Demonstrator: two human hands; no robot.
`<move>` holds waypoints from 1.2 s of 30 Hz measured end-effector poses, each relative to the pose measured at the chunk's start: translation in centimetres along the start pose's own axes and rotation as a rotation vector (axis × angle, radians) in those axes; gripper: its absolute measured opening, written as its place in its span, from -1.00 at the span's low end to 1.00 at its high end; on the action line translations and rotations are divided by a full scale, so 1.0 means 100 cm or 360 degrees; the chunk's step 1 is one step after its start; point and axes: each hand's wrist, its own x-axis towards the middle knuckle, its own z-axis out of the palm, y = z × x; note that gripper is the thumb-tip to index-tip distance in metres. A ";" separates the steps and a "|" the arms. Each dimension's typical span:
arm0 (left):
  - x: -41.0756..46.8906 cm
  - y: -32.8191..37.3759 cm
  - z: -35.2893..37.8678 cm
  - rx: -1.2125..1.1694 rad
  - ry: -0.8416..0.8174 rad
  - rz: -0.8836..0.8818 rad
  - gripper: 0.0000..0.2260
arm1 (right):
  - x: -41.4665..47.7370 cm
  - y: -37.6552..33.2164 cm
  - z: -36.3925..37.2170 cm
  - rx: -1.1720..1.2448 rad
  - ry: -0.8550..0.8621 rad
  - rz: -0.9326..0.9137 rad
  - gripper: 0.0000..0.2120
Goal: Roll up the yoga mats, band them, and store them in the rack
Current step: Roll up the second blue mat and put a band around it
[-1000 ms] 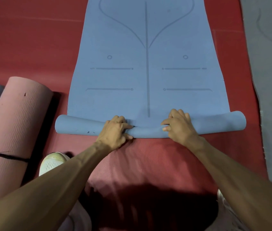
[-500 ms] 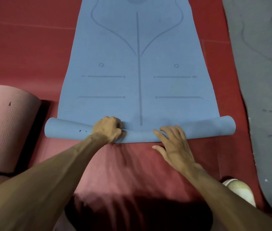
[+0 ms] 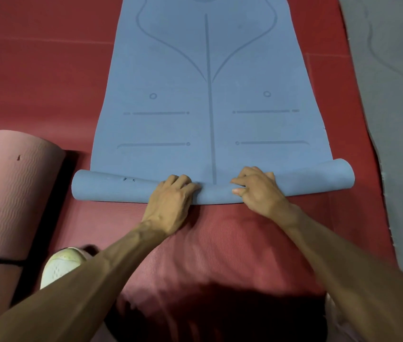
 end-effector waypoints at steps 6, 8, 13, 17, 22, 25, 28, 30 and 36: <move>0.006 -0.002 -0.006 0.0027 -0.0322 -0.0128 -0.49 | 0.006 0.001 0.004 0.0024 0.0049 0.0072 -0.75; 0.010 -0.002 -0.006 0.0055 -0.0335 -0.0202 -0.51 | 0.003 0.002 0.007 0.0012 0.0128 0.0055 -0.75; 0.035 -0.003 -0.012 -0.0051 -0.0369 -0.0436 -0.58 | -0.008 0.001 0.011 0.0044 0.0363 -0.0102 -0.67; 0.055 -0.008 -0.022 -0.0179 -0.0501 -0.0584 -0.66 | -0.016 -0.007 0.014 -0.0107 0.0728 -0.0194 -0.76; 0.084 -0.018 -0.026 -0.0492 -0.0738 -0.0826 -0.72 | -0.025 0.002 0.021 -0.0297 0.0597 -0.0345 -0.39; 0.088 -0.020 -0.027 -0.0605 -0.0765 -0.0871 -0.78 | -0.013 0.004 0.022 -0.0274 0.0557 -0.0325 -0.32; 0.075 -0.020 -0.023 -0.0570 -0.0622 -0.0814 -0.90 | -0.002 0.007 0.022 -0.0184 0.0590 -0.0293 -0.43; 0.061 -0.018 -0.016 -0.0407 -0.0516 -0.0678 -0.87 | 0.000 0.011 0.024 -0.0150 0.0620 -0.0300 -0.51; 0.030 -0.018 0.001 0.0120 -0.0248 -0.0187 -0.41 | 0.014 0.008 -0.002 -0.0123 0.0343 -0.0256 -0.56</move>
